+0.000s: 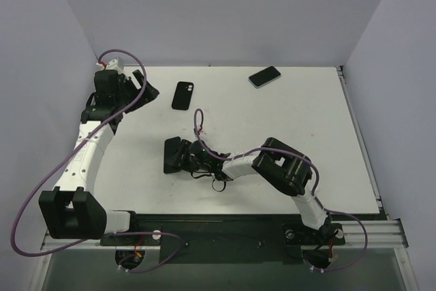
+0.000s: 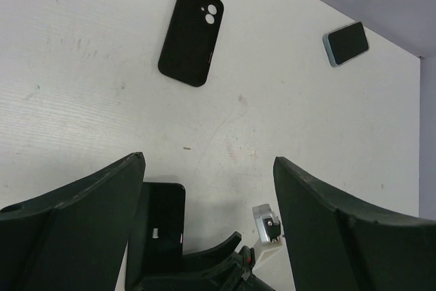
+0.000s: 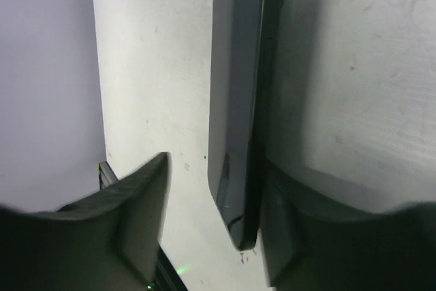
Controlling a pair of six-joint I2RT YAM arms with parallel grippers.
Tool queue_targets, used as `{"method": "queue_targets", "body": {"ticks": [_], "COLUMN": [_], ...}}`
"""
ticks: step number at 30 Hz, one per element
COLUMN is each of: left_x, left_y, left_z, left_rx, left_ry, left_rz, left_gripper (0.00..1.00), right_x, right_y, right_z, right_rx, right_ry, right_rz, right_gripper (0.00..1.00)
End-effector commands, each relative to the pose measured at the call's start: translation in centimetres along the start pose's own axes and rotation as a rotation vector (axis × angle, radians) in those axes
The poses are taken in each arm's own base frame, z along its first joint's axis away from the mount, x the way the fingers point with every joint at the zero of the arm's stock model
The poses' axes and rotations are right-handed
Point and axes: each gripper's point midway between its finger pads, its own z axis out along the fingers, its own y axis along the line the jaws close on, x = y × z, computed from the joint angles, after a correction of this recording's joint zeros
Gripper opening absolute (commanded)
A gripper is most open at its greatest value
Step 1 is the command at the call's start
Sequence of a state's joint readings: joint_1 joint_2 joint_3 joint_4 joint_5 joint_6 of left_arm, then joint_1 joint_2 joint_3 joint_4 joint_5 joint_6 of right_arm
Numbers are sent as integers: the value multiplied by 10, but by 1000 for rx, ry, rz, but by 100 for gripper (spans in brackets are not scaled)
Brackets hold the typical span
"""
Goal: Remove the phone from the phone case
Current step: Place the phone at the center of the board.
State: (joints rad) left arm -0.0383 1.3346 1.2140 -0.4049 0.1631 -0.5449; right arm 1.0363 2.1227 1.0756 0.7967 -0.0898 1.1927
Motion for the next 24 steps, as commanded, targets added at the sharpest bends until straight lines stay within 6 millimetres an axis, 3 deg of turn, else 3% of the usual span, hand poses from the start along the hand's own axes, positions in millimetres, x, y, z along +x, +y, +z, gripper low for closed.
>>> {"method": "queue_targets", "body": {"ticks": [1, 3, 4, 5, 6, 9, 13, 14, 16, 17, 18, 19, 20, 21, 22, 23, 24], "left_x": [-21, -22, -24, -24, -26, -28, -30, -30, -28, -28, -27, -26, -25, -25, -23, -22, -21], "left_y": [-20, -22, -24, -24, -26, -29, -36, -37, -37, -38, -40, -41, -42, -42, -43, -44, -44], "left_z": [-17, -20, -23, -24, -27, -33, -39, -40, -39, -39, -39, -38, -38, -37, -36, -36, -34], "left_rx": [75, 83, 86, 86, 92, 104, 134, 140, 146, 153, 163, 168, 173, 176, 179, 183, 187], "left_ry": [-88, -96, -102, -106, -115, -127, -140, -142, -138, -133, -130, -125, -125, -125, -120, -118, -110], "left_rz": [33, 37, 42, 45, 50, 53, 54, 55, 49, 42, 44, 40, 38, 37, 38, 36, 37], "left_gripper": [86, 86, 86, 86, 86, 86, 86, 86, 86, 86, 86, 86, 86, 86, 86, 86, 86], "right_x": [-19, -24, -22, -34, -37, -70, -117, -136, -164, -180, -196, -212, -228, -245, -261, -280, -300], "right_y": [-11, -21, -34, -27, -43, -45, -63, -68, -72, -64, -73, -61, -70, -56, -69, -57, -66], "right_z": [-19, -31, -38, -47, -58, -87, -121, -127, -132, -131, -131, -126, -124, -118, -114, -111, -101], "right_rx": [133, 214, 285, 305, 389, 486, 615, 635, 649, 633, 652, 618, 630, 589, 609, 577, 568], "right_ry": [-98, -94, -75, -110, -102, -173, -261, -292, -340, -365, -385, -401, -414, -438, -458, -496, -528], "right_rz": [-72, -120, -144, -171, -189, -235, -220, -194, -155, -146, -125, -107, -84, -74, -53, -41, -16], "right_gripper": [61, 73, 75, 78, 79, 81, 81, 81, 76, 73, 68, 66, 62, 60, 56, 55, 52]}}
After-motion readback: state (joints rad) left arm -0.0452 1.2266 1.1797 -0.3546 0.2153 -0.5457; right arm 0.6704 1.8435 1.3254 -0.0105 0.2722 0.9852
